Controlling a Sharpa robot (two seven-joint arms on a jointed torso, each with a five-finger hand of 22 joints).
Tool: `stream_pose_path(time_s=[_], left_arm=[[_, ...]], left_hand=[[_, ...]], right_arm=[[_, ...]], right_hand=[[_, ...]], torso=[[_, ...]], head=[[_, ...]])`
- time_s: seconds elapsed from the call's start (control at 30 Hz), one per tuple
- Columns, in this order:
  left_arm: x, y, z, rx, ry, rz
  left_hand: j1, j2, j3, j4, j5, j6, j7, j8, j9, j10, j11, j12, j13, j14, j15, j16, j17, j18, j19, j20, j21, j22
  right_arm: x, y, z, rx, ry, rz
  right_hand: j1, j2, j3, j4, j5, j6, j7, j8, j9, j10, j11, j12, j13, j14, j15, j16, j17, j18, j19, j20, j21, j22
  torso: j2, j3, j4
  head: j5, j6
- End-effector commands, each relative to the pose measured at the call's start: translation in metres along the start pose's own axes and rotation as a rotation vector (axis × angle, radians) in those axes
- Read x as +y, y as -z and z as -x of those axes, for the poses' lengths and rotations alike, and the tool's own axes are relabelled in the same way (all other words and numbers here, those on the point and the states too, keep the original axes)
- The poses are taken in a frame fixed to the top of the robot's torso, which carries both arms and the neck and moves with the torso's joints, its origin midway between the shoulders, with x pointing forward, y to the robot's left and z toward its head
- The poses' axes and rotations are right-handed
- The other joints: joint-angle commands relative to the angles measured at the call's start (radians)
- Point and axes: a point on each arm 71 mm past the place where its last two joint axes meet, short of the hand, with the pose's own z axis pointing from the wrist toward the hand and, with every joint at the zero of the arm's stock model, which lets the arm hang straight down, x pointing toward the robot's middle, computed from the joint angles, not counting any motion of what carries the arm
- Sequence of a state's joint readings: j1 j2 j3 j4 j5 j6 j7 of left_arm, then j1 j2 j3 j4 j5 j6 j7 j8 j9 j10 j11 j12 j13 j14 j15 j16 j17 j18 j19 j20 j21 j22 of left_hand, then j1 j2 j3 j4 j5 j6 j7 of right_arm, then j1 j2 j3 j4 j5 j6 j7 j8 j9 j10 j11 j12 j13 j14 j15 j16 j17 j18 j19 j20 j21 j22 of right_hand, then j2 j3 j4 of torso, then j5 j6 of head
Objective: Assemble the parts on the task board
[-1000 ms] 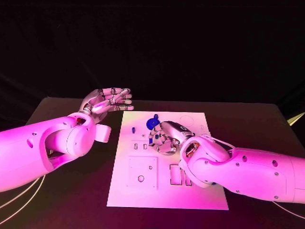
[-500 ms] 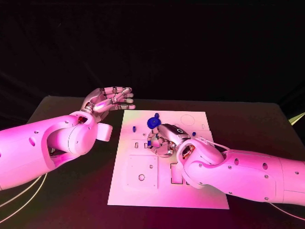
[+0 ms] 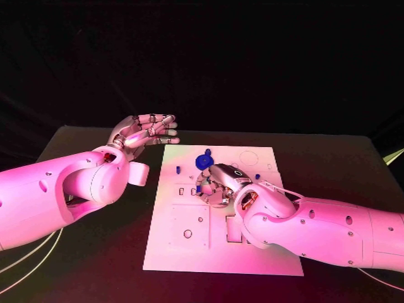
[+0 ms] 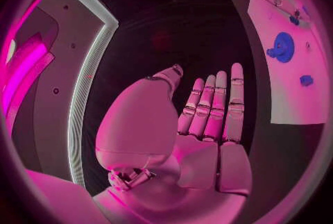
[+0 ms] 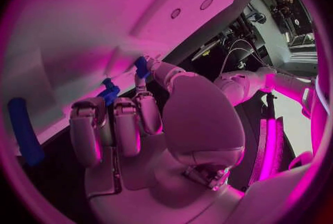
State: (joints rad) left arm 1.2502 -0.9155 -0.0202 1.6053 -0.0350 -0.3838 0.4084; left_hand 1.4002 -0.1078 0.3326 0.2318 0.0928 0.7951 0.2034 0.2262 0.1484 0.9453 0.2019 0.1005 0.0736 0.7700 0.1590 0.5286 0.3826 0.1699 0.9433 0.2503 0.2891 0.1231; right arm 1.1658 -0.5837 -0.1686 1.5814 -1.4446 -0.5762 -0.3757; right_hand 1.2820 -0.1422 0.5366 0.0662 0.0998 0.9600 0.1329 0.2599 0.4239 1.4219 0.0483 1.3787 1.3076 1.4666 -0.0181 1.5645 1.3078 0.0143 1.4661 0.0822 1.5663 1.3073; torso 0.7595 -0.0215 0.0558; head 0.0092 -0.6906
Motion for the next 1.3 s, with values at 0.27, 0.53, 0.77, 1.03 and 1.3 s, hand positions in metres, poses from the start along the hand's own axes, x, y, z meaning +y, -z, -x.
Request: stream_pose_path(time_s=[0.27, 0.53, 0.77, 1.03, 1.3], left_arm=[[-0.0008, -0.0001, -0.0015, 0.016, 0.01, -0.005], [-0.0007, -0.0001, -0.0013, 0.016, 0.01, -0.004], [-0.0007, 0.0, -0.0013, 0.016, 0.01, -0.004], [-0.0008, 0.0001, -0.001, 0.015, 0.01, -0.004], [-0.0008, 0.0001, -0.0008, 0.015, 0.01, -0.004]], left_hand=[[0.012, 0.002, -0.007, 0.0, -0.003, -0.005, 0.046, 0.005, -0.001, -0.005, -0.001, -0.003, -0.001, -0.009, -0.002, 0.009, 0.002, 0.01, -0.011, 0.0, 0.006, 0.002], [0.012, 0.002, -0.007, 0.0, -0.003, -0.005, 0.046, 0.005, -0.001, -0.005, -0.001, -0.003, -0.001, -0.009, -0.002, 0.009, 0.002, 0.01, -0.011, 0.0, 0.006, 0.002], [0.012, 0.002, -0.007, 0.0, -0.003, -0.005, 0.046, 0.005, -0.001, -0.005, -0.001, -0.003, -0.001, -0.009, -0.002, 0.009, 0.002, 0.01, -0.011, 0.0, 0.006, 0.002], [0.012, 0.003, -0.008, 0.0, -0.003, -0.005, 0.046, 0.006, -0.001, -0.005, -0.001, -0.003, -0.001, -0.01, -0.002, 0.01, 0.002, 0.009, -0.012, 0.0, 0.007, 0.002], [0.012, 0.003, -0.008, 0.0, -0.003, -0.005, 0.046, 0.006, -0.001, -0.005, -0.001, -0.003, -0.001, -0.01, -0.002, 0.01, 0.002, 0.009, -0.012, 0.0, 0.007, 0.002]], right_arm=[[-0.0005, 0.0012, -0.0014, 0.01, 0.021, 0.017], [-0.0007, 0.0012, -0.0021, 0.018, 0.024, 0.018], [-0.0006, 0.001, -0.003, 0.029, 0.028, 0.017], [0.0005, 0.0008, -0.0044, 0.042, 0.032, 0.022], [0.0013, 0.0007, -0.0046, 0.041, 0.038, 0.03]], right_hand=[[-0.008, -0.009, -0.008, 0.001, 0.002, -0.01, 0.0, 0.001, -0.001, 0.005, 0.0, 0.003, 0.09, 0.103, -0.006, 0.005, 0.259, -0.011, 0.099, -0.003, -0.007, 0.253], [-0.02, -0.025, -0.013, 0.003, 0.002, -0.022, 0.004, -0.004, -0.005, 0.001, 0.004, -0.001, 0.088, 0.103, -0.003, 0.004, 0.257, -0.01, 0.098, -0.001, -0.009, 0.251], [-0.028, -0.035, -0.014, 0.005, 0.003, -0.043, 0.012, -0.014, -0.013, -0.012, 0.011, -0.016, 0.076, 0.102, 0.002, 0.003, 0.255, -0.009, 0.096, 0.003, -0.014, 0.247], [-0.029, -0.041, -0.012, 0.005, 0.003, -0.061, 0.019, -0.025, -0.02, -0.025, 0.016, -0.032, 0.062, 0.102, 0.007, 0.002, 0.254, -0.008, 0.095, 0.007, -0.016, 0.245], [-0.028, -0.045, -0.011, 0.004, 0.003, -0.073, 0.023, -0.033, -0.025, -0.032, 0.02, -0.04, 0.055, 0.102, 0.011, 0.002, 0.254, -0.008, 0.093, 0.01, -0.019, 0.243]], torso=[[0.0, -0.0007, -0.0009], [0.0, -0.0002, -0.0007], [0.0, -0.0001, -0.0004], [0.0, -0.0002, -0.0005], [-0.001, -0.0001, -0.0004]], head=[[-0.002, 0.0], [-0.004, 0.0], [-0.005, -0.001], [-0.005, -0.001], [-0.005, -0.003]])
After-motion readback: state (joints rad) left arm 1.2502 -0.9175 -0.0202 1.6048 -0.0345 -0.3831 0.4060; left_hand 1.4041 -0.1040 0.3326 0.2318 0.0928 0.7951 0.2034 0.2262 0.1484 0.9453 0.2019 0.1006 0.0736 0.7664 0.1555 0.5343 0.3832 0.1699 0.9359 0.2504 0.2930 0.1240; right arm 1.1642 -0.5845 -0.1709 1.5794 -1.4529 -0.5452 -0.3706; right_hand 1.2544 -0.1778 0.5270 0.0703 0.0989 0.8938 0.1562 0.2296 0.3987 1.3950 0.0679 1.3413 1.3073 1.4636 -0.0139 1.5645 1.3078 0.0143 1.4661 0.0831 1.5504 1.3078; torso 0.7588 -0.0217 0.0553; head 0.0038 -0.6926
